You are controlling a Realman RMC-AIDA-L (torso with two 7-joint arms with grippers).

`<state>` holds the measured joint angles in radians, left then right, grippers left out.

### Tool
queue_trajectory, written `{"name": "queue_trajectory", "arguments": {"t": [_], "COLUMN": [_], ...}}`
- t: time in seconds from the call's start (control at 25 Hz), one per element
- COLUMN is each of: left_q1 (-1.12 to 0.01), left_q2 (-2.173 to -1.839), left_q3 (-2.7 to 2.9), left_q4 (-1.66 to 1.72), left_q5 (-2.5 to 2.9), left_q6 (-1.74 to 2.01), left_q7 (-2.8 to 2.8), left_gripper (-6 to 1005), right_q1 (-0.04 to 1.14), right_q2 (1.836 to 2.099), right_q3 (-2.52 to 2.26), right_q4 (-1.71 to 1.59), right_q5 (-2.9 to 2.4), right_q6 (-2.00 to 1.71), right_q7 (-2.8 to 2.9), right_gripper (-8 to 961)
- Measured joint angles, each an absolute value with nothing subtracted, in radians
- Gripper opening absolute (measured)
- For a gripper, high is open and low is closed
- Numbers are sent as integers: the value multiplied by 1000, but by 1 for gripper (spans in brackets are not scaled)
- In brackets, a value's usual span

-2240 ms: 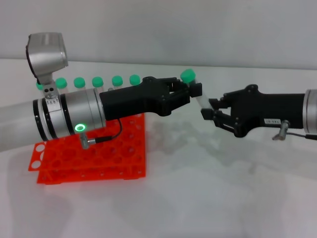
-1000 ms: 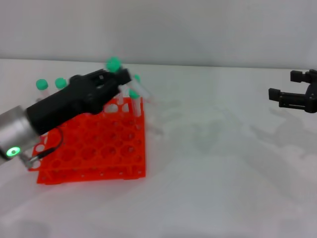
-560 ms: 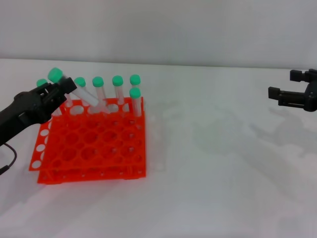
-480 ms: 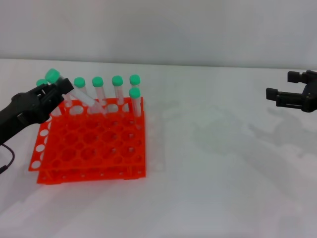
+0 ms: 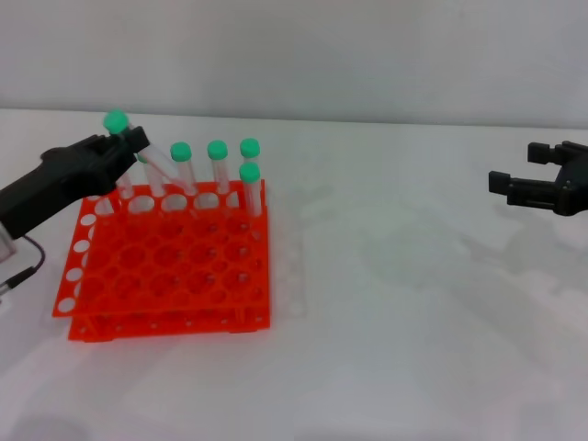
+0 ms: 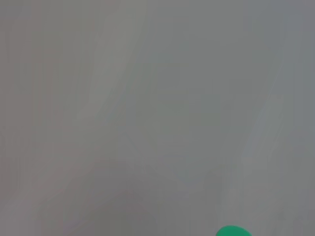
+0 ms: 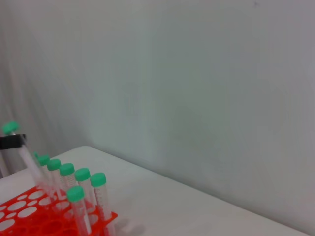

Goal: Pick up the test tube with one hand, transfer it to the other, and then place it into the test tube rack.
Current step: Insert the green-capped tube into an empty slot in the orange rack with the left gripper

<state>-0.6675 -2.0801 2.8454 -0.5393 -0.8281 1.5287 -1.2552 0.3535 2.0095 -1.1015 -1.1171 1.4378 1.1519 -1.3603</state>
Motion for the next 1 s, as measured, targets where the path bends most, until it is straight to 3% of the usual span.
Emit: {"name": "queue_trajectory", "arguments": {"t": [0.56, 1.0], "left_q1": [-784, -785], "left_q2": [-2080, -2080], "left_q3": [2845, 2845], "left_q4": [-476, -462], "left_q5": [-693, -674], "left_q6": [1383, 1385], "left_q7": [-1257, -1266], "left_gripper": [215, 215], "right_q1": [361, 366], "right_q2": [2010, 2007], "right_q3": [-1101, -1095], "right_q4": [-1114, -1114], "right_q5": [1434, 1430], "right_q6": [1140, 1139], "right_q7": [-1357, -1351], "right_gripper": [858, 858]}}
